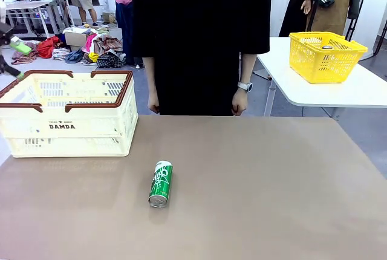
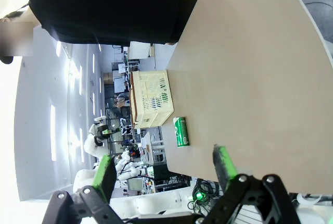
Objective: Place the drinks into the Shopping basket.
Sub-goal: Pick up one drink and place it into the Shopping basket.
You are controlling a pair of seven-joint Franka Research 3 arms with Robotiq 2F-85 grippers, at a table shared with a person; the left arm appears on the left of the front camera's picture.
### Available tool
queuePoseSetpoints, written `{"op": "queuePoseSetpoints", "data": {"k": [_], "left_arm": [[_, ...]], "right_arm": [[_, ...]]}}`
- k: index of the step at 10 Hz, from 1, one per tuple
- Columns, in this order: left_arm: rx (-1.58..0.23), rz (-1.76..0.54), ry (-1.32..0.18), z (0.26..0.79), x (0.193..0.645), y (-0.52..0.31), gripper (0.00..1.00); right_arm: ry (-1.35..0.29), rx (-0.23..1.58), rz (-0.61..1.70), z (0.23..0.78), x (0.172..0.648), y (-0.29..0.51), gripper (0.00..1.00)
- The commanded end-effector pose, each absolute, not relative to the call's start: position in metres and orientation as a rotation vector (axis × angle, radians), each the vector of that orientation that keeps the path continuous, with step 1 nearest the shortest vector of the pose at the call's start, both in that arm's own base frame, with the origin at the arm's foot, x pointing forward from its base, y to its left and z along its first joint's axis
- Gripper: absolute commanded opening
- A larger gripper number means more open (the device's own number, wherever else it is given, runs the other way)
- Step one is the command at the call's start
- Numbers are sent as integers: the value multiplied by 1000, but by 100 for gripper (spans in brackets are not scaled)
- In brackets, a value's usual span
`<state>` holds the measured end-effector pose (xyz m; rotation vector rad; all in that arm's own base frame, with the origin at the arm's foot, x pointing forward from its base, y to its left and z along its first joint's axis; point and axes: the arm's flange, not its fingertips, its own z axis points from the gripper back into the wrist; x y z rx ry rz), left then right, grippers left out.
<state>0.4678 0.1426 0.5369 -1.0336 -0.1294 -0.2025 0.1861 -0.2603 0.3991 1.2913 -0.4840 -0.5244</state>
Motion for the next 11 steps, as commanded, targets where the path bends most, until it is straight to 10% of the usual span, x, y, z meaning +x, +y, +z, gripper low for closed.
{"op": "queuePoseSetpoints", "data": {"k": [1, 11], "left_arm": [[-1302, -146, -45, 482, 488, 153, 100], [-1300, -131, -43, 462, 475, 158, 100]], "right_arm": [[-492, 1293, -515, 402, 186, -260, 100], [-492, 1293, -515, 402, 186, -260, 100]]}}
